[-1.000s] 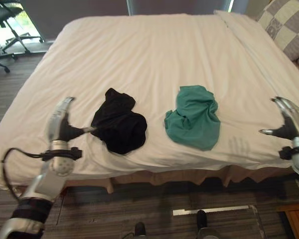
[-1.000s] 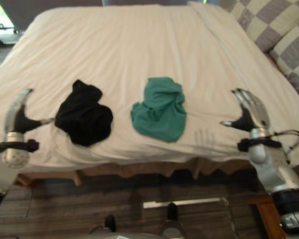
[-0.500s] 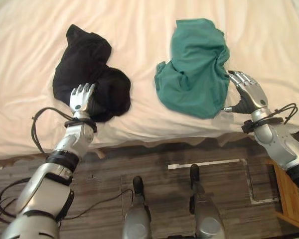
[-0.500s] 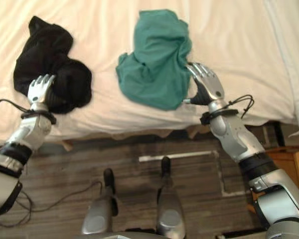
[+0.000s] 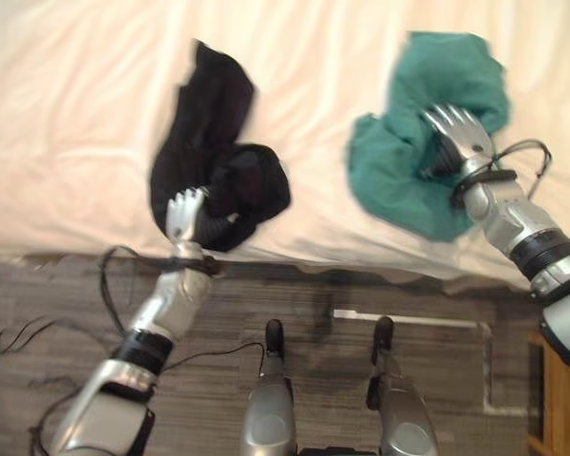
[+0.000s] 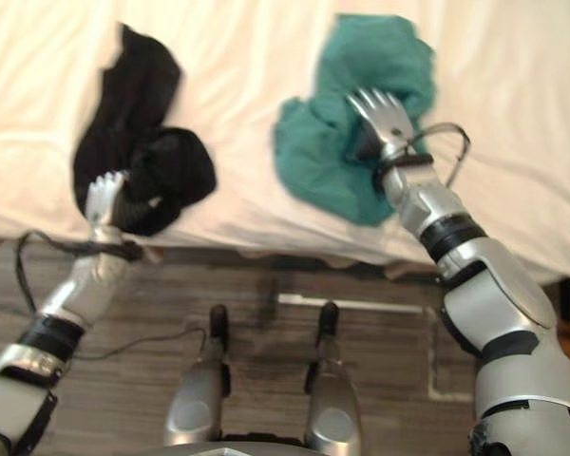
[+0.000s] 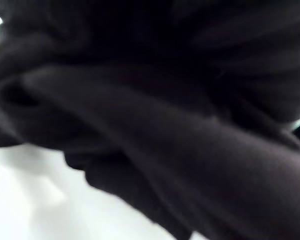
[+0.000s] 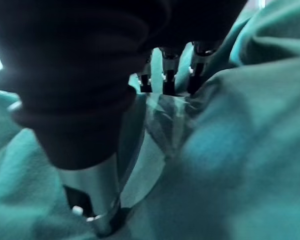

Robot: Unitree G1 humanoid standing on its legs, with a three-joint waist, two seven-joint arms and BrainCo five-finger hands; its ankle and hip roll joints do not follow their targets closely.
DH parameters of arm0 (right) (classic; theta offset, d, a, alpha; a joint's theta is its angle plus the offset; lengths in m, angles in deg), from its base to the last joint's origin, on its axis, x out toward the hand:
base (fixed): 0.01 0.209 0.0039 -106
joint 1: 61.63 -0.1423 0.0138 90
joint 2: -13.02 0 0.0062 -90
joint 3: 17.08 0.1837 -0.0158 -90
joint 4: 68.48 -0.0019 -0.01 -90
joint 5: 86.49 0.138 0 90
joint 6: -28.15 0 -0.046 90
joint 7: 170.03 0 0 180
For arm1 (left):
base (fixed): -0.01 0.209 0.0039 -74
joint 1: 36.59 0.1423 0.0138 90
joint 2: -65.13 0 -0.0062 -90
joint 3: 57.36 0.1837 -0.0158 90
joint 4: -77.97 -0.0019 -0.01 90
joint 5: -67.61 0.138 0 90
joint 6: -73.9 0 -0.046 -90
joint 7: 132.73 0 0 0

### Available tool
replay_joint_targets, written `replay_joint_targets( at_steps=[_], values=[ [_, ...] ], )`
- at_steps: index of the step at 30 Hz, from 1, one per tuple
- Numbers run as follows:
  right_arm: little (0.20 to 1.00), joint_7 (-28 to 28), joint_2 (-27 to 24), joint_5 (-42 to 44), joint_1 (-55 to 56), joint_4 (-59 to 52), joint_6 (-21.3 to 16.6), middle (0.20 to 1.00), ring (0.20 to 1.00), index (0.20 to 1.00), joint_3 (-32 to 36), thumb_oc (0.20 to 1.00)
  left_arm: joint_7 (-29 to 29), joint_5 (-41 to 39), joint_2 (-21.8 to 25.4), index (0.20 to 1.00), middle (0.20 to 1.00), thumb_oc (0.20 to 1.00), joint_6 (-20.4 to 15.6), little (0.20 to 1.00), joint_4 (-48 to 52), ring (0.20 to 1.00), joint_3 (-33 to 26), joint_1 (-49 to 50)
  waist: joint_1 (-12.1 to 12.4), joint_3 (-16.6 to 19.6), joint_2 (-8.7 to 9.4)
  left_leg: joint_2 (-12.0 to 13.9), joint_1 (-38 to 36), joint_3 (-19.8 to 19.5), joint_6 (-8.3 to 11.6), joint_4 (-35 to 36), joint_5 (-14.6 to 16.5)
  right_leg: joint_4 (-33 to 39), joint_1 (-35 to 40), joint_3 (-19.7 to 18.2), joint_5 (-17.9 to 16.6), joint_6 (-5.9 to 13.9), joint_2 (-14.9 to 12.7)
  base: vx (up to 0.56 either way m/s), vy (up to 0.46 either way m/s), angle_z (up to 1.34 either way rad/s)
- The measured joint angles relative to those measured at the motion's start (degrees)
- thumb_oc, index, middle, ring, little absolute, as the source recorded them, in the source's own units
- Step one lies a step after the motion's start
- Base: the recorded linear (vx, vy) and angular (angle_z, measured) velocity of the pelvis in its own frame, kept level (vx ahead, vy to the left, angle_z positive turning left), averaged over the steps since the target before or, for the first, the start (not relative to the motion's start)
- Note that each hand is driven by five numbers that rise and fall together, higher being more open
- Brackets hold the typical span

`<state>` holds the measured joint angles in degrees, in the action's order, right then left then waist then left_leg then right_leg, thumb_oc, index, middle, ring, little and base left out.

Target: Tidy up the quilt and then pick up the clothes from the bed and put them into the laundry hamper.

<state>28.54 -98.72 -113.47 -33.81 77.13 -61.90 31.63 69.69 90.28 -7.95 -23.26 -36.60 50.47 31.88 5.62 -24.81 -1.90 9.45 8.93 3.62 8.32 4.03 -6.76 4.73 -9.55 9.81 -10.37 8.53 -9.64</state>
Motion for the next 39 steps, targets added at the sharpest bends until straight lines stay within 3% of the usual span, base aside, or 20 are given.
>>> replay_joint_targets(
  at_steps=[2, 3, 7, 10, 12, 14, 17, 19, 20, 22, 26, 29, 31, 32, 33, 34, 35, 36, 37, 39],
  values=[
    [1.0, -0.1, 1.8, 0.6, -0.1, 8.4, 0.3, 1.0, 1.0, 1.0, 4.5, 1.0, -2.3, -4.3, -1.1, 0.2, 0.2, 0.2, -0.6, 0.2, 5.1, 0.2, 0.2, 7.7, 0.6, 0.2, -0.56, -0.9, 0.0, -2.0, -0.01, -0.6, 0.0, 0.0, 1.6, 2.2, 0.1, 0.15, -0.9, -0.01, 0.027, 0.49],
    [0.2, -0.3, 1.6, 0.9, -0.1, 9.8, 0.6, 0.2, 0.2, 0.2, 5.0, 0.2, -3.4, -4.6, -1.0, 0.2, 0.2, 0.2, -0.7, 0.2, 5.3, 0.2, 0.4, 11.0, 0.9, 0.4, -0.85, -1.1, -0.1, -2.9, -0.01, -0.7, 0.0, 0.0, 2.4, 2.9, 0.3, 0.4, -1.1, 0.0, 0.038, 0.52],
    [0.2, -0.1, 1.5, 6.0, 7.8, 10.0, 2.8, 0.2, 0.2, 0.2, 15.8, 0.2, -9.9, -9.2, -2.2, 0.2, 0.2, 0.2, 0.2, 0.2, 7.7, 0.2, 0.1, 24.6, 2.7, 3.2, -2.19, -2.3, -0.2, -5.9, -0.3, -0.2, 0.1, 0.0, 5.3, 6.2, 3.1, 0.95, -2.1, 0.06, 0.097, 0.56],
    [0.2, -0.2, 6.2, 15.3, 26.7, -10.6, 0.6, 0.2, 0.2, 0.2, 27.5, 0.2, -13.0, -9.2, -3.2, 0.2, 0.2, 0.2, 1.0, 0.2, 6.6, 0.2, 0.1, 28.4, 3.0, 6.2, -0.23, -2.3, -1.3, -5.6, -0.57, 0.1, 0.2, 0.0, 5.9, 5.6, 3.4, 0.99, -2.1, 0.05, 0.07, 0.01],
    [0.2, -0.6, 10.4, 20.4, 36.9, -18.7, -3.0, 0.2, 0.2, 0.2, 27.3, 0.2, -14.4, -9.3, -3.2, 0.2, 0.2, 0.2, 1.4, 0.2, 6.0, 0.2, -0.2, 29.0, 1.9, 7.3, 1.25, -2.3, -1.6, -4.6, -0.76, 0.2, 0.0, 0.0, 5.5, 4.3, 3.3, 1.11, -2.2, 0.07, 0.077, -0.29],
    [0.2, -5.4, 14.9, 24.2, 51.6, -31.4, -5.7, 0.2, 0.2, 0.2, 34.1, 0.2, -16.4, -10.7, -4.9, 0.2, 0.2, 0.2, 2.1, 0.2, 6.0, 0.2, -2.6, 28.9, -0.9, 8.5, 2.75, -2.4, -2.6, -4.1, -0.87, 0.5, 0.0, -0.1, 5.9, 3.5, 3.1, 0.93, -2.2, 0.12, 0.047, -0.16],
    [0.2, -11.6, 17.0, 28.6, 62.5, -32.4, -6.4, 0.2, 0.2, 0.2, 34.6, 0.2, -17.5, -11.7, -6.0, 0.2, 0.2, 0.2, 2.4, 0.2, 5.3, 0.2, -5.3, 29.4, -4.0, 10.4, 4.74, -2.2, -4.3, -3.0, -1.29, 0.6, 1.0, -0.5, 7.1, 1.9, 3.6, 1.46, -2.0, 0.07, 0.025, -0.07],
    [0.2, -14.6, 18.7, 33.4, 72.6, -31.1, -6.0, 0.2, 0.2, 0.2, 36.1, 0.2, -17.8, -15.4, -7.9, 0.2, 0.2, 0.2, 2.4, 0.2, 4.6, 0.2, -7.2, 29.6, -7.1, 12.2, 5.17, -2.3, -4.1, -4.5, -1.73, 0.9, 1.1, -1.7, 7.8, -3.8, 6.8, 1.8, -0.7, 0.06, 0.023, 0.27],
    [0.2, -17.2, 18.9, 34.4, 78.3, -30.7, -5.6, 0.2, 0.2, 0.2, 36.6, 0.2, -18.5, -17.2, -9.0, 0.2, 0.2, 0.2, 2.4, 0.2, 4.1, 0.2, -8.5, 30.2, -8.9, 12.4, 5.14, -1.9, -5.1, -4.8, -1.93, 0.6, 1.2, -2.8, 7.9, -12.7, 9.4, 1.48, 1.6, 0.08, -0.061, -0.09],
    [0.2, -18.8, 18.5, 34.8, 83.1, -30.1, -4.6, 0.2, 0.2, 0.2, 36.7, 0.2, -18.6, -18.1, -10.6, 0.2, 0.2, 0.2, 2.3, 0.2, 1.1, 0.2, -10.7, 30.4, -10.4, 12.4, 5.14, -1.9, -6.2, -4.7, -1.46, 0.6, 0.8, -1.4, 9.6, -14.9, 9.5, 1.25, 2.1, 0.07, -0.055, -0.09],
    [0.2, -19.2, 17.9, 34.8, 82.5, -29.8, -4.0, 0.2, 0.2, 0.2, 33.3, 0.2, -18.1, -22.9, -13.0, 0.2, 0.2, 0.2, 2.6, 0.2, 0.4, 0.2, -12.8, 32.0, -10.7, 12.7, 4.58, -1.9, -6.2, -5.9, -1.9, 0.6, 1.0, 0.2, 11.1, -13.7, 9.1, 1.28, 2.1, 0.04, -0.079, 0.15],
    [0.2, -19.8, 15.8, 34.5, 76.3, -29.7, -4.0, 0.2, 0.2, 0.2, 27.2, 0.2, -17.4, -28.1, -16.1, 0.2, 0.2, 0.2, 2.1, 0.2, 0.4, 0.2, -13.2, 33.7, -7.0, 12.7, 3.04, -2.1, -5.1, -8.0, -1.87, 0.6, -0.1, 0.2, 11.6, -11.6, 9.1, 1.29, 2.2, -0.16, -0.034, 0.43],
    [0.2, -18.7, 15.2, 33.5, 72.5, -29.8, -4.1, 0.2, 0.2, 0.2, 27.2, 0.2, -17.2, -29.3, -17.5, 0.2, 0.2, 0.2, 2.0, 0.2, -0.1, 0.2, -11.7, 33.4, -5.5, 12.5, 0.51, -3.2, -1.0, -12.0, -0.95, -1.4, -1.9, 0.0, 12.5, -7.0, 9.4, 0.91, 2.4, -0.25, 0.006, 1.67],
    [0.2, -16.6, 14.0, 32.6, 70.7, -29.9, -4.0, 0.2, 0.2, 0.2, 26.8, 0.2, -17.1, -29.4, -19.3, 0.2, 0.2, 0.2, 1.5, 0.2, -1.5, 0.2, -9.9, 30.7, -5.1, 12.8, -1.56, -5.9, 4.6, -12.9, 0.21, -3.3, -6.4, 0.2, 13.3, -0.6, 10.2, -0.03, 2.1, -0.1, 0.007, 2.66],
    [0.2, -15.8, 12.3, 31.6, 70.0, -29.9, -4.1, 0.2, 0.2, 0.2, 26.9, 0.2, -16.9, -29.6, -20.5, 0.2, 0.2, 0.2, 1.3, 0.2, -1.7, 0.2, -9.1, 29.5, -6.0, 12.8, -2.55, -5.5, 5.8, -7.9, 1.05, -2.1, -5.3, 0.4, 13.6, 3.0, 10.7, -1.17, 1.4, -0.1, 0.017, 2.81],
    [0.2, -15.1, 11.5, 30.6, 67.9, -29.5, -3.9, 0.2, 0.2, 0.2, 27.2, 0.2, -16.7, -30.7, -21.1, 0.2, 0.2, 0.2, 0.9, 0.2, -1.8, 0.2, -9.1, 29.4, -4.5, 12.1, -2.68, -4.1, 5.5, 0.2, -4.11, 0.2, -1.3, 0.2, 14.0, 6.6, 10.4, -1.31, 1.3, -0.11, 0.017, 2.1],
    [0.2, -13.7, 13.0, 29.4, 65.2, -30.4, -4.1, 0.2, 0.2, 0.2, 28.1, 0.2, -15.7, -31.6, -20.0, 0.2, 0.2, 0.2, 1.3, 0.2, -3.1, 0.2, -9.5, 30.1, -3.1, 12.2, -0.76, -2.6, 7.0, 11.8, -5.1, -3.9, 0.5, -0.2, 14.6, 10.0, 9.6, -1.41, -1.5, -0.04, 0.07, 1.81],
    [0.2, -11.7, 14.2, 29.2, 64.5, -32.3, -4.8, 0.2, 0.2, 0.2, 29.4, 0.2, -15.4, -31.7, -18.7, 0.2, 0.2, 0.2, 1.6, 0.2, -4.7, 0.2, -9.6, 32.0, -2.7, 12.3, 0.47, -1.4, 6.1, 20.4, -9.34, -10.6, 4.6, -0.4, 17.0, 14.0, 9.9, -0.47, -4.3, 0.02, 0.087, 2.01],
    [0.2, -9.9, 14.8, 29.1, 66.5, -33.8, -4.8, 0.2, 0.2, 0.2, 30.9, 0.2, -15.3, -31.9, -19.2, 0.2, 0.2, 0.2, 1.5, 0.2, -5.8, 0.2, -10.0, 32.7, -3.8, 12.7, 1.68, -0.8, 4.7, 25.4, -9.06, -15.6, 8.1, -0.4, 20.8, 20.0, 10.9, 0.85, -6.2, 0.07, 0.079, 2.29],
    [0.2, -7.6, 14.7, 29.1, 71.0, -34.1, -4.2, 0.2, 0.2, 0.2, 32.2, 0.2, -14.7, -34.3, -20.7, 0.2, 0.2, 0.2, 1.1, 0.2, -5.6, 0.2, -10.4, 34.4, -4.0, 14.2, 1.09, -0.4, 3.5, 27.2, -10.7, -20.1, 11.9, -3.9, 25.0, 26.7, 12.5, 2.01, -7.1, 0.13, 0.129, 2.32]
  ],
)
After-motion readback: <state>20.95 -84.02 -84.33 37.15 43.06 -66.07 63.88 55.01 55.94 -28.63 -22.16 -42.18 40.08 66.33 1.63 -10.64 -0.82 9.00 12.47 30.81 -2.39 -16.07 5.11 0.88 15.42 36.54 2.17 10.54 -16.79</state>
